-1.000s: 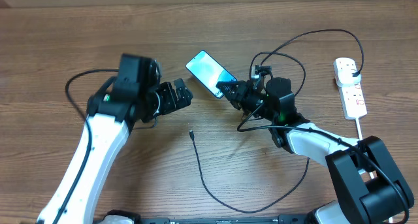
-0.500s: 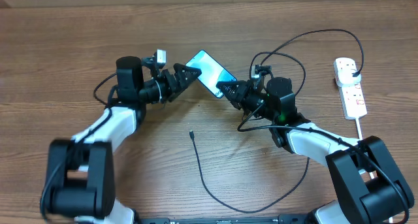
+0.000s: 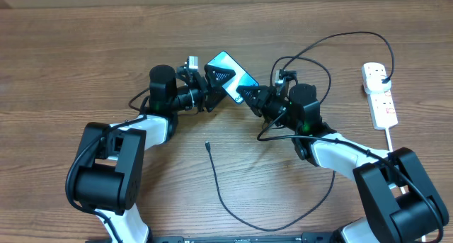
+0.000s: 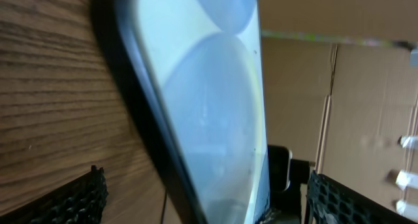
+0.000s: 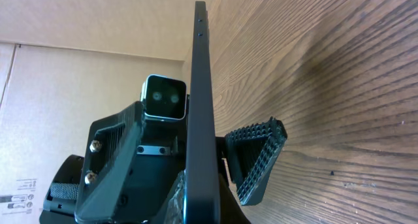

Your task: Plug charger to phone and switch on socket

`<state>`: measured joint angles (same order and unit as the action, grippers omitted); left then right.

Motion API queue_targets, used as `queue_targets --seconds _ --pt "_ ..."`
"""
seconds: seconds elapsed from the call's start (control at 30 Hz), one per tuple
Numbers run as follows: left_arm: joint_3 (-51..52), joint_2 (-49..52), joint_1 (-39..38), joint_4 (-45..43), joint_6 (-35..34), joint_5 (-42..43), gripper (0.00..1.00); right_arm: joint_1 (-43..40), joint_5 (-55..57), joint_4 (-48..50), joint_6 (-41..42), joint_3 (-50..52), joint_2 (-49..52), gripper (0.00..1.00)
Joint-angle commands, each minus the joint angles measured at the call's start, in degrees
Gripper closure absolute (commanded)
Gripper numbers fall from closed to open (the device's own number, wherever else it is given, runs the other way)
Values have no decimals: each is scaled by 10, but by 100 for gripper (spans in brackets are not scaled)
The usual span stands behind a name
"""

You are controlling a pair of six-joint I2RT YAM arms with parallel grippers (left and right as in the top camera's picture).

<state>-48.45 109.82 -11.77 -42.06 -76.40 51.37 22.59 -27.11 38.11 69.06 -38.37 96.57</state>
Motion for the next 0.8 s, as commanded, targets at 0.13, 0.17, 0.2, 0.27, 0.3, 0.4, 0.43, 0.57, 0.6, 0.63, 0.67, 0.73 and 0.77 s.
queue_targets --seconds 0.13,0.17,0.2,0.27,0.3,0.4,0.43,0.57,0.6,0.63,0.67,0.73,0.77 --pt "0 5 1 -116 -90 -27 2 -1 8 10 3 -11 -20 96" --pt "0 5 1 -135 -92 -30 1 0 10 10 12 -11 -20 96" --pt "0 5 1 -155 -96 -32 0 0 12 10 20 -11 -19 96" --pt "0 5 1 -172 -98 -34 0 -1 16 11 35 -11 -19 96" --pt "0 5 1 -172 -98 -34 0 -1 16 13 37 -11 -19 96" --pt "0 5 2 -172 -98 -34 0 0 16 13 47 -11 -19 96" --pt "0 5 2 -175 -98 -34 0 0 16 13 51 -11 -19 96" --pt "0 5 1 -225 -105 -31 3 0 16 13 74 -11 -19 96" --pt "0 5 1 -240 -113 -31 4 0 16 13 78 -11 -19 96" --pt "0 5 1 -252 -119 -32 4 0 17 13 80 -11 -19 96" --pt "0 5 1 -267 -126 -35 4 0 18 13 88 -11 -19 96" --pt "0 5 1 -275 -130 -42 4 6 23 19 101 -11 -19 96" --pt "0 5 1 -274 -136 -45 5 9 26 27 102 -11 -19 96"
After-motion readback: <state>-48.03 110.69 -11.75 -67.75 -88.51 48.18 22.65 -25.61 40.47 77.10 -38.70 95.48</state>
